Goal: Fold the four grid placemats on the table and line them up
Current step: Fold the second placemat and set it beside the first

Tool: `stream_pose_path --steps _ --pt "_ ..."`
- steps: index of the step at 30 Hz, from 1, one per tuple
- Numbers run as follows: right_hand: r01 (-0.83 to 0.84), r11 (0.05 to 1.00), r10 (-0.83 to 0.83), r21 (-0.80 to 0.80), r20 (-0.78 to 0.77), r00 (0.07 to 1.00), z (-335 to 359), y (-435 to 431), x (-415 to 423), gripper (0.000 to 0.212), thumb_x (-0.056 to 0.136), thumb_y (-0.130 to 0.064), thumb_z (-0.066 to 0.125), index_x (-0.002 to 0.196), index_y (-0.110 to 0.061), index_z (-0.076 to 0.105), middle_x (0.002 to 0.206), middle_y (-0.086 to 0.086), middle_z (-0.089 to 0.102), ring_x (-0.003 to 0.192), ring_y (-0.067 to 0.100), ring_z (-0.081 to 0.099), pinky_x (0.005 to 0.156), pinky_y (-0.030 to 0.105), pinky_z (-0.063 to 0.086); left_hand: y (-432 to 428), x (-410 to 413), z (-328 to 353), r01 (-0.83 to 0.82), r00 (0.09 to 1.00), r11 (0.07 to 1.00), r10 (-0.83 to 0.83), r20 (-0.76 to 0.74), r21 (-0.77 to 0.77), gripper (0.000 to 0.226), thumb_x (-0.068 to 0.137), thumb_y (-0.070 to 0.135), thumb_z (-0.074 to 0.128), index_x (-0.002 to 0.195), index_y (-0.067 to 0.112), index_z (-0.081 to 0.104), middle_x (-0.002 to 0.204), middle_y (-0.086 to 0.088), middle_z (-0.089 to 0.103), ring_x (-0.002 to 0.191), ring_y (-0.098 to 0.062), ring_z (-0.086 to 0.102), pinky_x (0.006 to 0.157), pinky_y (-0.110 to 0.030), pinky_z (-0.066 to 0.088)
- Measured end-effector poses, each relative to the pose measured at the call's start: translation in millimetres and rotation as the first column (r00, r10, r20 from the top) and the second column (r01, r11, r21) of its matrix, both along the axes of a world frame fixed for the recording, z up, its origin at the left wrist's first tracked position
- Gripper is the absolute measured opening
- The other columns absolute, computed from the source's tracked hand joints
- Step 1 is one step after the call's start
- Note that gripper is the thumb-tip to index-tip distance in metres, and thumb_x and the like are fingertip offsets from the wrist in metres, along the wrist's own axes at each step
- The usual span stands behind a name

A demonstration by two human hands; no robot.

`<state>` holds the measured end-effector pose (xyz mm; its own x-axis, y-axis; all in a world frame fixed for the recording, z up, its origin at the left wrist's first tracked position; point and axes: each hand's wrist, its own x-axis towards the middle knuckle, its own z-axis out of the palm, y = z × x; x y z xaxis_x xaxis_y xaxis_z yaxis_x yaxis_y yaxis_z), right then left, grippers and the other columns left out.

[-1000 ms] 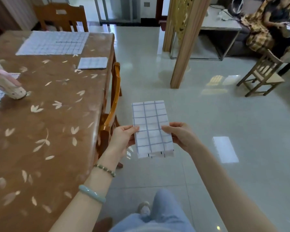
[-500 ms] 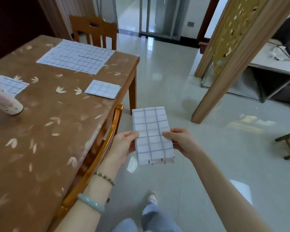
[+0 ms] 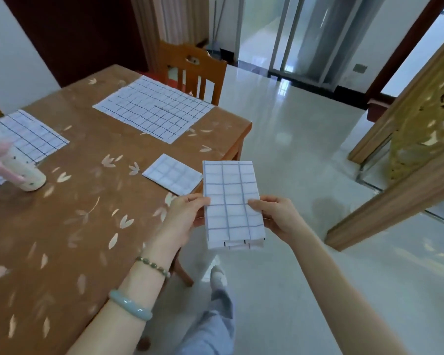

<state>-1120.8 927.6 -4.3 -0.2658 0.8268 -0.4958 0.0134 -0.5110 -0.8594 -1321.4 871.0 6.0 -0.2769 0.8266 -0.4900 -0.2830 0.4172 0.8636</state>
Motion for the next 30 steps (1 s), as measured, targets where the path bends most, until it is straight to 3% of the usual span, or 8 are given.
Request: stream_pose_path --steps 4,11,14,17,20,24,27,30 --pt "-0.090 0.996 0.090 0.005 0.012 0.996 -7.5 78.4 -20.2 0.031 0.083 -0.008 0.067 0.109 0.009 0.063 0.106 0.022 0.069 0.087 0.027 0.069 0.068 0.029 0.056 65.1 -20.2 -9.7 -0.038 0.999 0.999 0.039 0.020 -0.010 0.017 0.088 0.001 0.057 0.100 -0.008 0.067 0.096 -0.021 0.071 0.080 -0.026 0.066 0.060 -0.026 0.054" --pt "-0.222 0.975 0.223 -0.024 0.068 0.972 -11.1 204.5 -67.0 0.022 0.083 -0.010 0.068 0.100 0.003 0.068 0.103 0.018 0.071 0.093 0.031 0.068 0.082 0.036 0.055 157.9 -54.3 -16.6 -0.111 0.993 0.993 0.112 0.032 -0.044 0.016 0.091 0.001 0.055 0.082 0.003 0.068 0.075 -0.004 0.075 0.067 -0.015 0.071 0.059 -0.023 0.053" --pt "-0.296 0.954 0.300 -0.050 0.106 0.948 -16.8 239.1 -86.4 0.018 0.082 -0.011 0.068 0.095 0.002 0.070 0.099 0.020 0.071 0.084 0.032 0.065 0.077 0.042 0.046 181.0 -68.0 -23.6 -0.160 0.987 0.983 0.162 0.018 -0.087 0.014 0.091 0.001 0.057 0.083 0.004 0.069 0.074 -0.003 0.075 0.065 -0.013 0.071 0.057 -0.022 0.054" --pt "-0.367 0.927 0.374 -0.077 0.142 0.916 -25.6 271.3 -107.6 0.035 0.073 -0.020 0.074 0.095 0.007 0.067 0.093 0.026 0.066 0.078 0.033 0.057 0.071 0.043 0.039 195.8 -81.5 -37.1 -0.218 0.975 0.969 0.220 0.005 -0.119 0.009 0.090 0.002 0.061 0.087 0.000 0.070 0.078 -0.007 0.075 0.066 -0.015 0.071 0.059 -0.022 0.055" --pt "-0.450 0.888 0.460 -0.096 0.177 0.870 -40.5 303.2 -130.1 0.043 0.070 -0.020 0.076 0.095 0.012 0.063 0.088 0.022 0.063 0.075 0.032 0.056 0.070 0.046 0.042 207.4 -95.4 -55.2 -0.296 0.955 0.941 0.297 -0.022 -0.166 0.010 0.088 0.004 0.065 0.094 -0.004 0.068 0.088 -0.011 0.075 0.071 -0.017 0.072 0.062 -0.024 0.057" --pt "-0.578 0.809 0.585 -0.112 0.256 0.770 -56.8 342.8 -155.4 0.015 0.078 -0.008 0.072 0.084 0.005 0.068 0.079 0.017 0.070 0.065 0.025 0.066 0.059 0.035 0.051 228.0 -102.8 -76.4 -0.385 0.923 0.895 0.379 -0.069 -0.226 0.007 0.087 0.004 0.067 0.092 -0.002 0.068 0.084 -0.010 0.073 0.065 -0.013 0.071 0.058 -0.020 0.055" --pt "-0.645 0.750 0.656 -0.146 0.293 0.696 -73.6 371.4 -172.0 0.010 0.082 0.000 0.068 0.073 0.003 0.066 0.062 0.009 0.067 0.047 0.017 0.061 0.044 0.021 0.043 247.4 -102.6 -93.4 -0.489 0.872 0.830 0.469 -0.139 -0.269 0.009 0.085 0.002 0.069 0.091 -0.005 0.068 0.086 -0.014 0.071 0.067 -0.015 0.069 0.055 -0.020 0.055" --pt "-0.699 0.684 0.722 -0.208 0.327 0.609 -95.0 393.4 -188.5 0.017 0.081 0.002 0.067 0.067 0.001 0.059 0.060 0.011 0.061 0.051 0.022 0.053 0.046 0.026 0.038 263.3 -97.3 -112.4 -0.578 0.815 0.751 0.513 -0.268 -0.319 0.007 0.082 0.002 0.072 0.083 -0.005 0.069 0.085 -0.014 0.071 0.067 -0.018 0.069 0.057 -0.024 0.057"
